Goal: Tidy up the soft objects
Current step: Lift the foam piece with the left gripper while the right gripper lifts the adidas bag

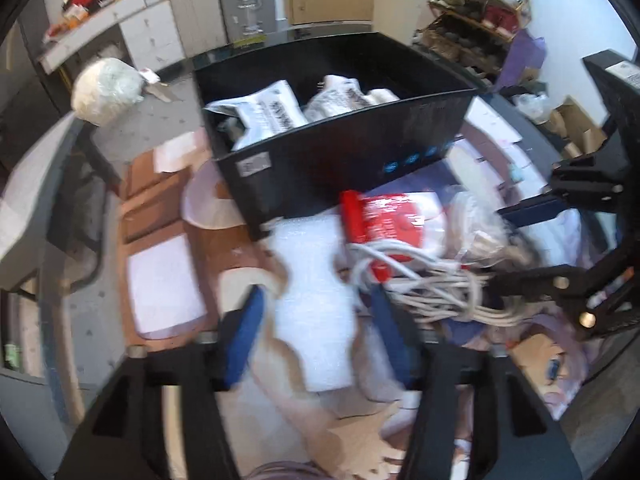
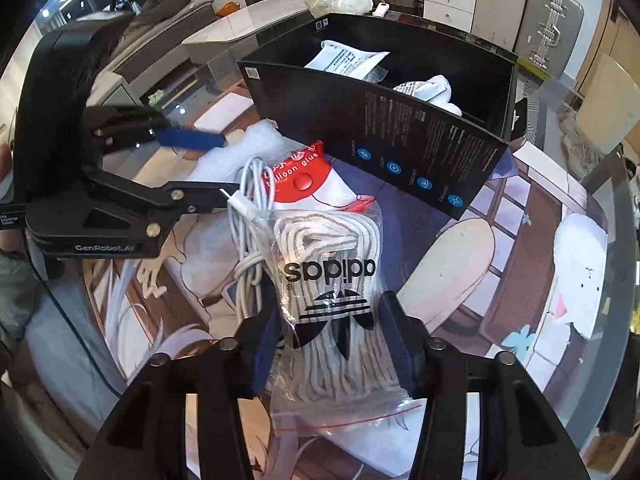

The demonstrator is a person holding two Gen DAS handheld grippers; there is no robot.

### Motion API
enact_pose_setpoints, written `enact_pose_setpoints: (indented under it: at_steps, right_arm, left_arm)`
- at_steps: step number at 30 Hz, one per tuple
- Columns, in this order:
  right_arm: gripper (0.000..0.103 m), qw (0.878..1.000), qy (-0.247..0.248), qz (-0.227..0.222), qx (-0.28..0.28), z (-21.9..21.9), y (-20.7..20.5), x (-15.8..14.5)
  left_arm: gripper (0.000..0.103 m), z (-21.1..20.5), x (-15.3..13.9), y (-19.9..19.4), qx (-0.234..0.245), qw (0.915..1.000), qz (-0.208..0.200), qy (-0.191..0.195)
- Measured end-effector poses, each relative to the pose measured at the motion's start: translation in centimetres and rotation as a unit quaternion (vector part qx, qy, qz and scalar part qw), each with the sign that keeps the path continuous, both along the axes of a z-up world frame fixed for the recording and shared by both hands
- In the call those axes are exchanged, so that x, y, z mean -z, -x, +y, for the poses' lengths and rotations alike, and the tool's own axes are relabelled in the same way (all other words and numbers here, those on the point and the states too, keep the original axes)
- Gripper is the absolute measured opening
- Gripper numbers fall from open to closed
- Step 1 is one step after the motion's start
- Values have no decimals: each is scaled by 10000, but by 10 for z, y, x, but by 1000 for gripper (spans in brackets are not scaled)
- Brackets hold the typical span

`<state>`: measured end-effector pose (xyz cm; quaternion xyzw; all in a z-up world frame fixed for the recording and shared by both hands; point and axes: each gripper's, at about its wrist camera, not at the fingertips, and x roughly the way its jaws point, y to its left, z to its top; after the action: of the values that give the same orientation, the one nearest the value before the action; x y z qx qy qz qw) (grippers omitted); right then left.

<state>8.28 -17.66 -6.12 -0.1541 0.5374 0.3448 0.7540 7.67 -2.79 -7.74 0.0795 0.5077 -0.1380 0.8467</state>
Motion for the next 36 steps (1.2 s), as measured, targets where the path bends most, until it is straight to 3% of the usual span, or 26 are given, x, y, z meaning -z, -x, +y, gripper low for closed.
enact_pose_setpoints:
  at_steps: [3,12,22,26,29,36]
  right_arm:
    - [30,9998,42,-185,14,2,6,-6]
    - [29,9987,-177,-477,75,2,22,-27]
    - [29,9861,-710,-1440,421,-17,24,-69]
    - [29,9744,-1078,-1912,494,-21,27,-85]
    - [29,9607,-1452,-2306,524,-24,36,-101]
    - [29,9273,-1976,-3110,663,-28,62,-124]
  left_arm:
    - [38,0,-2,-1,49,9998,79,195]
    - [35,6,-18,7,-1,9997,-217,150]
    - [35,11,-51,16,-34,9942,-970,461]
    - [35,15,-64,21,-63,9890,-1316,668]
    - [35,16,-82,32,-85,9796,-1906,632]
    - [35,19,-114,59,-90,9454,-3171,743]
